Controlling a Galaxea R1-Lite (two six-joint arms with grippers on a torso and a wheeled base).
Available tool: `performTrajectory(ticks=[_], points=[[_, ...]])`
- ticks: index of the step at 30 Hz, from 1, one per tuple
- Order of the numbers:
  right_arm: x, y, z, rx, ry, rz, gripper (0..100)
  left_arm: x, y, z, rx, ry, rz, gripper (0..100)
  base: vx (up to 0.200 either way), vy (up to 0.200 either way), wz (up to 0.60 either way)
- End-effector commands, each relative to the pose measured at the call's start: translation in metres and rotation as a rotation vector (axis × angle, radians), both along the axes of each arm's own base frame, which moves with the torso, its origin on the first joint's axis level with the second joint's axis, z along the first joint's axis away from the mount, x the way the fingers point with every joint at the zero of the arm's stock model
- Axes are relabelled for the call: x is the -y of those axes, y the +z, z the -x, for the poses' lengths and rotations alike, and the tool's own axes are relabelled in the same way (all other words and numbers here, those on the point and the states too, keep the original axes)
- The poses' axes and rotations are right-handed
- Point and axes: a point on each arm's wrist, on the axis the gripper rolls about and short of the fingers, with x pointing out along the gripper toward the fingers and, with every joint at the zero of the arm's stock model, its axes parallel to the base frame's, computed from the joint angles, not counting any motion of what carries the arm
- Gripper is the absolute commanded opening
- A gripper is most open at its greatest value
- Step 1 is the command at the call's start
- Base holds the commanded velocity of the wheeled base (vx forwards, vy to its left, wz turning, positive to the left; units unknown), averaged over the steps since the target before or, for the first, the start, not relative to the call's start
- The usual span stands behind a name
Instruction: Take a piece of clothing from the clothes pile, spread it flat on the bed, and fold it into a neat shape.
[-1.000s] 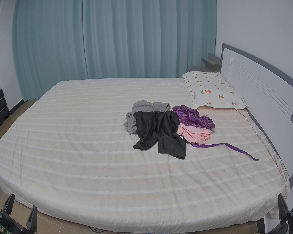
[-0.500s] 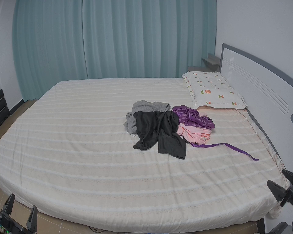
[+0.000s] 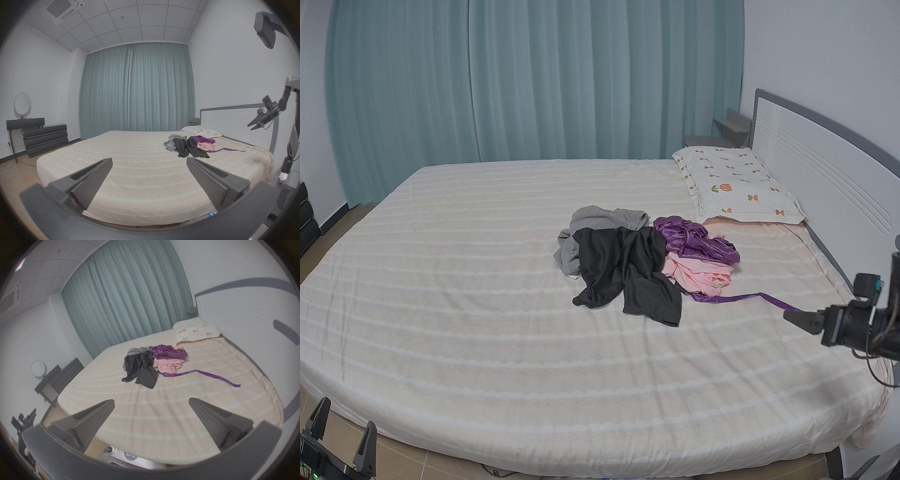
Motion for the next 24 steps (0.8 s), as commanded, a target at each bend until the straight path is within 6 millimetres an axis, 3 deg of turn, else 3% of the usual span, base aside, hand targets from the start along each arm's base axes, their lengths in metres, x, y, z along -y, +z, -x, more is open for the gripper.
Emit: performTrajectory(ticks=[1, 3, 4, 5, 7, 11, 24], points=[[-0.051, -0.089, -0.181, -0.167, -0.048, -0.166, 100, 0.0, -0.005, -0.001, -0.008, 0.0, 0.0, 100, 0.0, 0.0, 0.0], [-0.056, -0.102, -0.2, -0.176, -0.063, -0.188, 100, 0.0, -0.005, 0.0, -0.006, 0.0, 0.0, 100, 0.0, 0.0, 0.0], [-0.056, -0.102, -0.2, -0.176, -0.063, -0.188, 100, 0.0, -0.005, 0.0, -0.006, 0.0, 0.0, 100, 0.0, 0.0, 0.0], [-0.06, -0.113, -0.215, -0.18, -0.074, -0.203, 100, 0.0, -0.005, 0.0, -0.006, 0.0, 0.0, 100, 0.0, 0.0, 0.0], [-0.062, -0.119, -0.222, -0.183, -0.079, -0.207, 100, 0.0, -0.005, 0.0, -0.006, 0.0, 0.0, 100, 0.0, 0.0, 0.0], [-0.068, -0.153, -0.249, -0.195, -0.104, -0.2, 100, 0.0, -0.005, 0.0, -0.006, 0.0, 0.0, 100, 0.0, 0.0, 0.0], [-0.094, -0.199, -0.278, -0.213, -0.084, -0.197, 100, 0.0, -0.005, 0.0, -0.006, 0.0, 0.0, 100, 0.0, 0.0, 0.0]])
